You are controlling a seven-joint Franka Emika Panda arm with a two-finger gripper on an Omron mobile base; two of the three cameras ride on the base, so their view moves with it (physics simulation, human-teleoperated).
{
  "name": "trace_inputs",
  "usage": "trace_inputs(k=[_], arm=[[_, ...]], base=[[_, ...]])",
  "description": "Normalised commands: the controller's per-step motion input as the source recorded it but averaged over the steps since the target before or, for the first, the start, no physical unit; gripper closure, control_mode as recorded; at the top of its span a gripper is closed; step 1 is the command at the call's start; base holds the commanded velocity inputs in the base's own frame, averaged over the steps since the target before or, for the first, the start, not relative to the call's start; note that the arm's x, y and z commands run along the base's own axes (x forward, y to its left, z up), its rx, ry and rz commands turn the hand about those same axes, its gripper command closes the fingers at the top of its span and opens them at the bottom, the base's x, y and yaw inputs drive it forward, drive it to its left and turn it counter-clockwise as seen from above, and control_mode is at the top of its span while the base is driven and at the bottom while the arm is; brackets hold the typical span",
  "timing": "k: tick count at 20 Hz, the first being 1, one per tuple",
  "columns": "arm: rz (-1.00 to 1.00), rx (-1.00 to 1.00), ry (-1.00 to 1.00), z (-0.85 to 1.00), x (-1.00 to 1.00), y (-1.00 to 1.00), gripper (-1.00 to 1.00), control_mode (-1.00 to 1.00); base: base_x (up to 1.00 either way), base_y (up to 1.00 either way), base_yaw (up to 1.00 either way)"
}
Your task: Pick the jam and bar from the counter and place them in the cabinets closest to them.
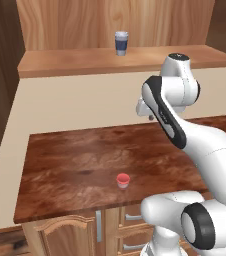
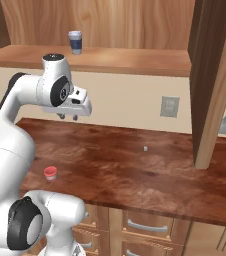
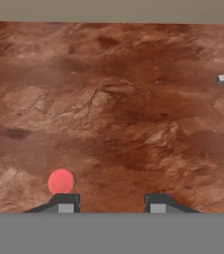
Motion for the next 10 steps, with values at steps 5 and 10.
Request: trace_inputs(k=[5, 10], arm=[[0.00, 0.01, 0.00, -0.01, -0.10, 0.00, -1.00, -1.00], [0.00, 0.02, -0.03, -0.08, -0.45, 0.00, -1.00, -1.00]], base=[[0.00, 0.00, 0.00], [0.00, 0.00, 0.00]])
